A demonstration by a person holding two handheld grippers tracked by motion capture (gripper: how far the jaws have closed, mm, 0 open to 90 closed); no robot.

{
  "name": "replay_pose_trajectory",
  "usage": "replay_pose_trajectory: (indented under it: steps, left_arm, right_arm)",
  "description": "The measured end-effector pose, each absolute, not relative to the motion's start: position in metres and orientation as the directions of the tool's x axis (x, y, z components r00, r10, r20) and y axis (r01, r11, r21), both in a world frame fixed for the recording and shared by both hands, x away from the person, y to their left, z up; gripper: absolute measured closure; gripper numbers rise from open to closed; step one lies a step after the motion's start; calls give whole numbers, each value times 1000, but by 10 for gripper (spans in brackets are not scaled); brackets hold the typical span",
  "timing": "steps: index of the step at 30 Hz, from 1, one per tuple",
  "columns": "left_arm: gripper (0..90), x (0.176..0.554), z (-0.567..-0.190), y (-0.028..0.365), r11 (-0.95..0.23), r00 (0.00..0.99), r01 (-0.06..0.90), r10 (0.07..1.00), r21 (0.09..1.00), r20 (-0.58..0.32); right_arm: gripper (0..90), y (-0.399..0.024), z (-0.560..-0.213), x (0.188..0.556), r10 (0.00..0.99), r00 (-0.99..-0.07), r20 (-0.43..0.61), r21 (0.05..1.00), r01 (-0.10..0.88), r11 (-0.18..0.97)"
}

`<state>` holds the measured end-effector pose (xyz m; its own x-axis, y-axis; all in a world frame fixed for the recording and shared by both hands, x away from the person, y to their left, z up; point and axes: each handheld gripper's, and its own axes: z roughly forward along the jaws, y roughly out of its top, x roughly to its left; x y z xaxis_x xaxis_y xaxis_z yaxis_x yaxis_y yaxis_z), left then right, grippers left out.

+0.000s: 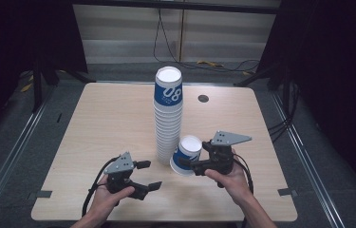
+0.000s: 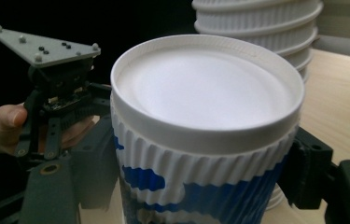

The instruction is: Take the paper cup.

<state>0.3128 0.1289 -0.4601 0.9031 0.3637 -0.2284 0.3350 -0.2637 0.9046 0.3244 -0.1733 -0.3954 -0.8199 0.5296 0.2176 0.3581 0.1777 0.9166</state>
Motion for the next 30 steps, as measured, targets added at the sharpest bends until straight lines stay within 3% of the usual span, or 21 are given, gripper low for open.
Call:
replay_pose_trajectory:
  steps: [5,18,30]
  left_arm:
    - [159,310,-456,127,-263,927,291,314,920,-204]
    - [157,312,-457,122,-243,933,324,242,915,-266]
    - [156,314,-455,122,-244,928,333,259,911,-269]
  right_arm:
    - [264,-166,-402,323,487,-846,216,912,353,208]
    - [265,-150,-414,319,414,-875,250,901,367,231]
    - [265,-135,-420,316,362,-895,260,897,363,253]
